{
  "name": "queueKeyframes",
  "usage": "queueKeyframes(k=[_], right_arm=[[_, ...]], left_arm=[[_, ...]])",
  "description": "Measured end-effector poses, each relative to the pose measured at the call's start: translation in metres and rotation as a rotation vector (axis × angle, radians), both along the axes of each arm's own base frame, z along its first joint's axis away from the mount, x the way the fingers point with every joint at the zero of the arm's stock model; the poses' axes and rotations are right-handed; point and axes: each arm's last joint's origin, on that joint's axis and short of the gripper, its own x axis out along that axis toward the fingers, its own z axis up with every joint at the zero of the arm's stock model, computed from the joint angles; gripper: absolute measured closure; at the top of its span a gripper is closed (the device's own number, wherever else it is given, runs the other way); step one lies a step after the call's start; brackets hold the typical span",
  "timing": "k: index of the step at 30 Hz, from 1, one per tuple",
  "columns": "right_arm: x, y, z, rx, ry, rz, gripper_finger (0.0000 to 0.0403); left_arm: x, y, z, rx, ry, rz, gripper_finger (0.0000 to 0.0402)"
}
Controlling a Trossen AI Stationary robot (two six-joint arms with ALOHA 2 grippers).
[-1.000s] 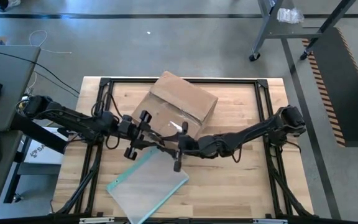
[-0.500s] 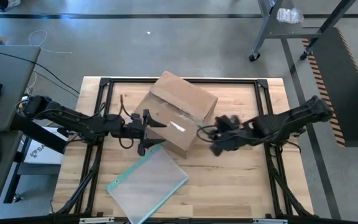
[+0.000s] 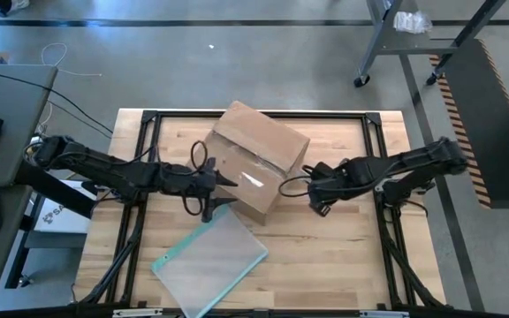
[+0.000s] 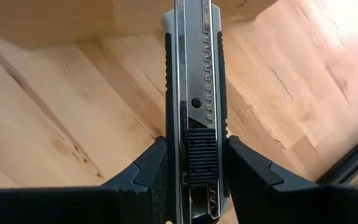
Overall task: Unpack boxes
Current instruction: Open the cardboard box using the black cutter
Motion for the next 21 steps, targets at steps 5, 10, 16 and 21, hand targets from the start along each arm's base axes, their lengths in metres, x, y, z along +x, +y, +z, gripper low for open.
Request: queueKeyframes(k=[5, 10, 16, 21], right_arm=[[0.004, 0.001, -0.005, -0.014, 0.032, 0.078, 0.0291], [0.006, 0.001, -0.005, -0.017, 0.030, 0.107, 0.0291], [0.007, 0.002, -0.005, -0.017, 0.026, 0.120, 0.0291], [0.007, 0.002, -0.005, -0.021, 0.028, 0.141, 0.0291]], left_arm=[[0.030, 0.024, 0.013, -0.023, 0.019, -0.019, 0.0259], [0.071, 0.057, 0.008, -0.061, 0.060, -0.074, 0.0302], [0.108, 0.088, -0.022, -0.048, 0.163, -0.035, 0.0333], [0.120, 0.105, -0.044, -0.073, 0.214, -0.003, 0.0339]])
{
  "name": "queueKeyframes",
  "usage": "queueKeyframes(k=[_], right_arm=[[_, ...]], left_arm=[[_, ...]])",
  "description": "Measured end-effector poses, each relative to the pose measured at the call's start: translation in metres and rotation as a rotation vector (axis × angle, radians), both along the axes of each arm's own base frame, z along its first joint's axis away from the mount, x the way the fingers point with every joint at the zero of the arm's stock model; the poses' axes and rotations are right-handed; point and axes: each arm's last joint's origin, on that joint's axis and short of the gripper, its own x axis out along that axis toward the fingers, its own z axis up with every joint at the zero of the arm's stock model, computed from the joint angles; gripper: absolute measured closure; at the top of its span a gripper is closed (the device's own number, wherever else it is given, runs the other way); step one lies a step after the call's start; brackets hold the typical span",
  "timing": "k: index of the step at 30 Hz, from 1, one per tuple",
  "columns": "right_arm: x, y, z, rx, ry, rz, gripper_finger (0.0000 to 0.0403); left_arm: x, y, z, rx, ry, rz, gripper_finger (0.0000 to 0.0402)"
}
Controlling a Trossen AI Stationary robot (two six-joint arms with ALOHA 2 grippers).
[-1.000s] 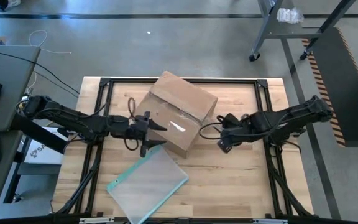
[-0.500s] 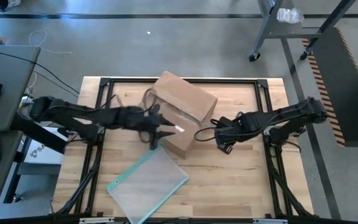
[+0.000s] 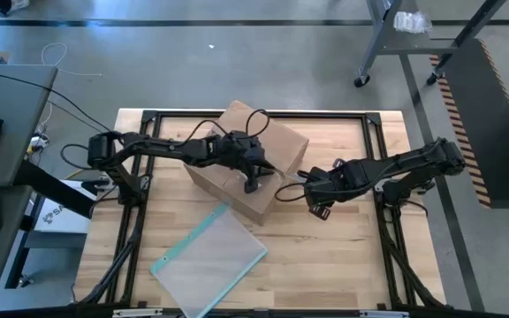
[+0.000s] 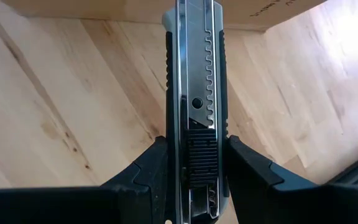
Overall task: Unpack boxes
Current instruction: Open the cardboard box using the black cutter
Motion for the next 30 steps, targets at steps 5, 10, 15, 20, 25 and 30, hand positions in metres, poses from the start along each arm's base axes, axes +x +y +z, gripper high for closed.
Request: queueKeyframes(k=[5, 10, 15, 20, 25, 30], right_arm=[[0.001, 0.000, 0.002, -0.012, -0.006, 0.016, 0.0291], [-0.003, -0.002, 0.017, -0.062, 0.001, 0.008, 0.0291], [-0.003, -0.004, 0.027, -0.102, -0.025, 0.008, 0.0291], [-0.003, -0.004, 0.022, -0.105, 0.048, 0.013, 0.0291], [0.006, -0.002, 0.013, -0.105, 0.084, 0.044, 0.0291], [0.011, -0.001, 0.008, -0.110, 0.104, 0.065, 0.0291]], left_arm=[[0.002, 0.002, -0.007, -0.003, 0.020, 0.004, 0.0339], [0.002, 0.000, -0.006, 0.006, 0.016, 0.008, 0.0339], [0.002, -0.002, -0.005, 0.004, 0.016, 0.005, 0.0339], [0.000, -0.005, -0.002, 0.004, 0.007, 0.005, 0.0339], [-0.007, -0.016, 0.017, 0.006, -0.042, -0.019, 0.0339], [-0.020, -0.030, 0.047, 0.011, -0.124, -0.057, 0.0339]])
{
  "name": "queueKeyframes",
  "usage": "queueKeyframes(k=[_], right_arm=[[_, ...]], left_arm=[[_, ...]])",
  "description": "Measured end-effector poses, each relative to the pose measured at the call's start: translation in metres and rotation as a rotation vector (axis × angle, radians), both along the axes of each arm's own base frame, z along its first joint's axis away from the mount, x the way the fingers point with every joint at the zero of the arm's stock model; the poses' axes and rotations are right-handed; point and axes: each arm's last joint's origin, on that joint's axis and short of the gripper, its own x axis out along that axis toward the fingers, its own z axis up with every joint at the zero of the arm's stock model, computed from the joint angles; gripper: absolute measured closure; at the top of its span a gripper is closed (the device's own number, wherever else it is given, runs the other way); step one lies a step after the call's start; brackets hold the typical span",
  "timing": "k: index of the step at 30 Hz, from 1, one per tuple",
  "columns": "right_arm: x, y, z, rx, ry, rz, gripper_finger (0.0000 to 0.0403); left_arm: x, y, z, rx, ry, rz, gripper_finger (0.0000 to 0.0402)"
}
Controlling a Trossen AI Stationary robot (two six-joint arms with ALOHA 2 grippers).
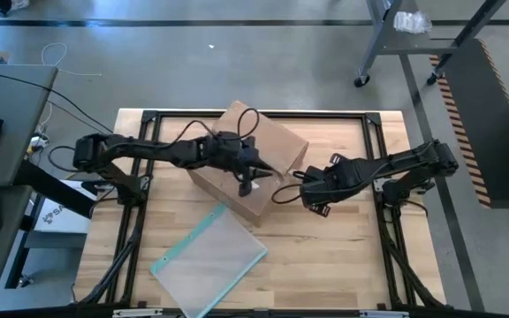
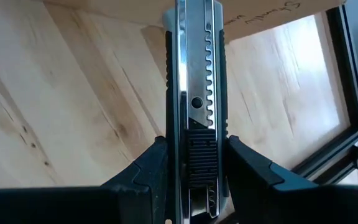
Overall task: Unpack boxes
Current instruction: Open the cardboard box using the black cutter
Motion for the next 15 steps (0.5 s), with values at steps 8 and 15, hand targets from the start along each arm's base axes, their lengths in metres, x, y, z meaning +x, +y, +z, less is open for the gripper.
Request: queueKeyframes(k=[8, 15], right_arm=[[0.005, 0.002, 0.000, 0.045, -0.029, 0.061, 0.0291], [0.006, 0.003, 0.000, 0.065, -0.030, 0.087, 0.0291]], left_arm=[[-0.033, -0.043, 0.012, 0.102, 0.158, -0.193, 0.0339], [-0.044, -0.083, -0.003, 0.181, 0.284, -0.350, 0.0339]])
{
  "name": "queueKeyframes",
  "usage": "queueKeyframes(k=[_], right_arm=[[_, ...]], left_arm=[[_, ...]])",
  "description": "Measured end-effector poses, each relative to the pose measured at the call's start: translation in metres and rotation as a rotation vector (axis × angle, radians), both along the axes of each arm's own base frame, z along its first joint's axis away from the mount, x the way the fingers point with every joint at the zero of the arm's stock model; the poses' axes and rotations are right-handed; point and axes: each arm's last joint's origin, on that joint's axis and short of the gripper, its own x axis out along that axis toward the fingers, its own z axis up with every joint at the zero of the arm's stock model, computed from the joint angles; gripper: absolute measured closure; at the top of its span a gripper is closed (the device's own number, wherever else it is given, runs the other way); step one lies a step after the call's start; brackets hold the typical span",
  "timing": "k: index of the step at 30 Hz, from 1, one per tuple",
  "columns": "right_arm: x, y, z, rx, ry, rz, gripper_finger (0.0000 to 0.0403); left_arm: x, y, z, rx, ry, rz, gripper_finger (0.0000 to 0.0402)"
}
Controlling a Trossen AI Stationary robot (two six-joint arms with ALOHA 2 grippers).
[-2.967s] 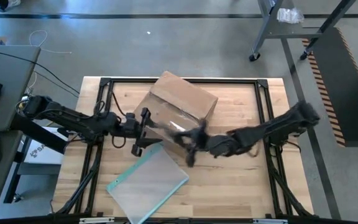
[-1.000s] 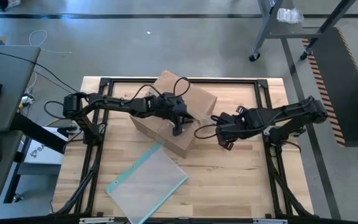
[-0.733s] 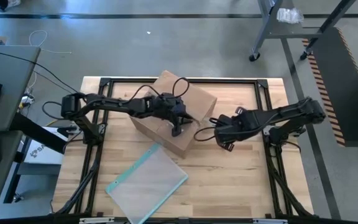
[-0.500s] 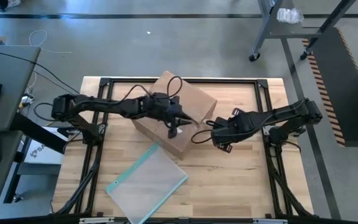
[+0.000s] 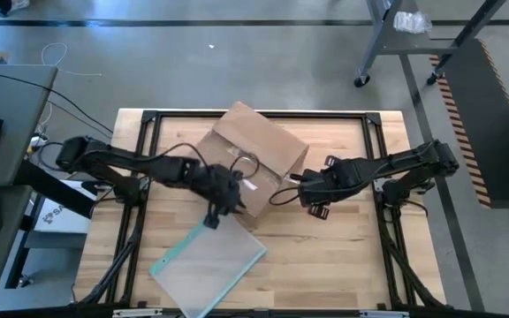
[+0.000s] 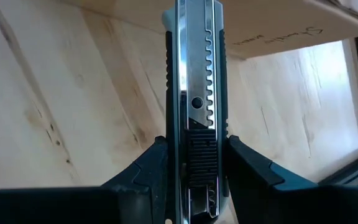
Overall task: Unpack boxes
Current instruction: Open the cardboard box using the black cutter
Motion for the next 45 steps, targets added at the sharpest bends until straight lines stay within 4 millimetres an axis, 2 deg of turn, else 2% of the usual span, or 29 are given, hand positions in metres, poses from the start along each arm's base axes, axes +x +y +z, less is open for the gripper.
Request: queueKeyframes(k=[5, 10, 20, 25, 30, 33, 36, 38, 45], right_arm=[[0.001, 0.002, 0.000, 0.042, -0.005, 0.009, 0.0291], [0.004, 0.004, 0.000, 0.079, -0.031, 0.017, 0.0292], [0.004, 0.014, 0.001, 0.082, -0.049, 0.097, 0.0298], [-0.001, 0.015, 0.000, 0.090, 0.005, 0.081, 0.0345], [0.004, 0.017, 0.001, 0.085, -0.054, 0.102, 0.0393], [0.003, 0.017, 0.001, 0.083, -0.053, 0.071, 0.0400], [0.001, 0.015, -0.002, 0.052, -0.036, 0.067, 0.0372], [0.000, 0.015, -0.003, 0.049, -0.022, 0.063, 0.0337], [-0.001, 0.023, -0.002, -0.030, -0.068, 0.055, 0.0153]], left_arm=[[0.013, -0.014, -0.016, 0.077, -0.030, 0.078, 0.0339], [0.025, -0.015, -0.025, 0.043, -0.048, 0.120, 0.0339], [0.027, -0.011, -0.024, 0.025, -0.066, 0.144, 0.0339], [0.029, -0.008, -0.024, 0.031, -0.077, 0.186, 0.0339], [0.029, -0.008, -0.024, 0.036, -0.076, 0.193, 0.0339], [0.029, -0.008, -0.024, 0.040, -0.076, 0.197, 0.0339], [0.029, -0.008, -0.024, 0.037, -0.074, 0.195, 0.0339], [0.029, -0.008, -0.024, 0.036, -0.074, 0.194, 0.0339], [0.028, -0.009, -0.025, 0.033, -0.067, 0.187, 0.0339]])
